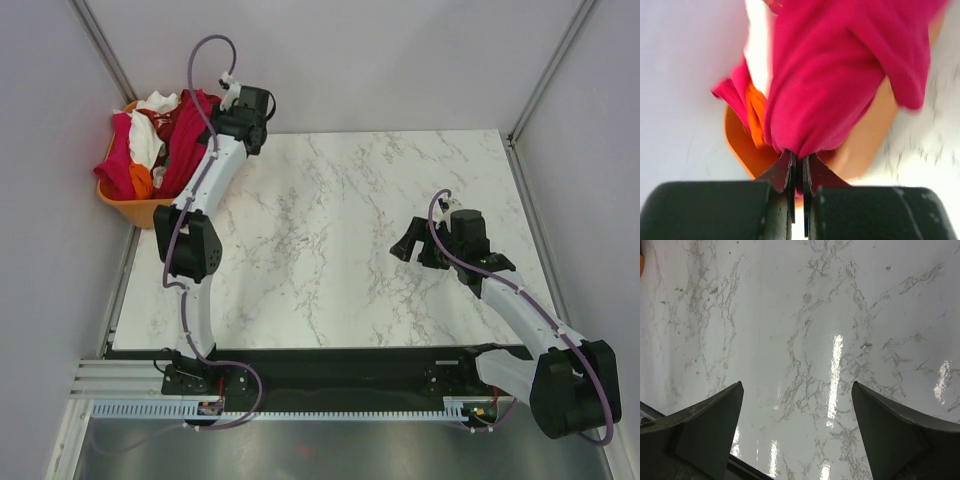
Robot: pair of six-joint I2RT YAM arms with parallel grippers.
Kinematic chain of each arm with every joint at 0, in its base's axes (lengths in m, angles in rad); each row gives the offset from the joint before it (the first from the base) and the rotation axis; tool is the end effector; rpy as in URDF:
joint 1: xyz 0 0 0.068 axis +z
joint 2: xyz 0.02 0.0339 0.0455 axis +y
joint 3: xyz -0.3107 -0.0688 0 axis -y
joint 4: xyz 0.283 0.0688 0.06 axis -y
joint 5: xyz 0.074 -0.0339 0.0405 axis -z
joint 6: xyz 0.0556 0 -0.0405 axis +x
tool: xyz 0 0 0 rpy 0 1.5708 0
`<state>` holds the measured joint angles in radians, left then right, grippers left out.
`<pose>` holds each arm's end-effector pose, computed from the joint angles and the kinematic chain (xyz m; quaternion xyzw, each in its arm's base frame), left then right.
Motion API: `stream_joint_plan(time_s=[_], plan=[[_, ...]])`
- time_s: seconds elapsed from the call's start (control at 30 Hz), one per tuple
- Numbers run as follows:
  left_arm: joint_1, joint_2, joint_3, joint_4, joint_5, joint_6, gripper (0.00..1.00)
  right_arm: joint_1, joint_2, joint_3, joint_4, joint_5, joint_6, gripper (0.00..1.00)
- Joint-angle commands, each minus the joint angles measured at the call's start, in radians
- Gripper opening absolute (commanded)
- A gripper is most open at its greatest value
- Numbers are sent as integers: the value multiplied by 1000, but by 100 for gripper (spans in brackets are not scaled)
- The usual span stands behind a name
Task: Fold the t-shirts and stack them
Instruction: Grab the tshirt from the pile, then move the tshirt to the center of the board
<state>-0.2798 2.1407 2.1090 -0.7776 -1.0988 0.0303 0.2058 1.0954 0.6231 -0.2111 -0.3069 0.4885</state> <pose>0.5335 -0.1018 0.3542 -0.0694 0.8122 0.4416 0.3748 0.2468 0.0687 0.2342 0.0608 0.8929 0.2741 0.3520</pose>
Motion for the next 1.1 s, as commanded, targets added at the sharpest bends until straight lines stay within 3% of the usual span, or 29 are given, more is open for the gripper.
stream_joint_plan(time_s=[0.0, 0.13, 0.3, 0.47, 0.57, 0.77, 0.87, 0.9, 1.07], plan=[[56, -151, 228, 46, -10, 91, 2, 1, 7, 18, 19, -31, -13, 98], [117, -209, 385, 55, -4, 76, 2, 3, 27, 17, 21, -64, -7, 98], [205, -307, 443, 98, 66, 7, 2, 3, 61, 24, 27, -98, -4, 98], [206, -410, 445, 430, 85, 146, 4, 4, 80, 29, 39, -109, 2, 98], [206, -439, 451, 512, 138, 145, 5, 6, 81, 30, 38, -118, 4, 98], [205, -432, 491, 528, 396, -51, 8, 18, 75, 33, 39, -113, 16, 98], [203, -467, 457, 528, 629, -217, 9, 27, 55, 38, 39, -92, 22, 98], [179, -475, 450, 526, 728, -245, 9, 26, 41, 43, 35, -66, 22, 98], [-25, -490, 407, 442, 865, -277, 9, 26, -18, 128, -13, 49, 27, 98]])
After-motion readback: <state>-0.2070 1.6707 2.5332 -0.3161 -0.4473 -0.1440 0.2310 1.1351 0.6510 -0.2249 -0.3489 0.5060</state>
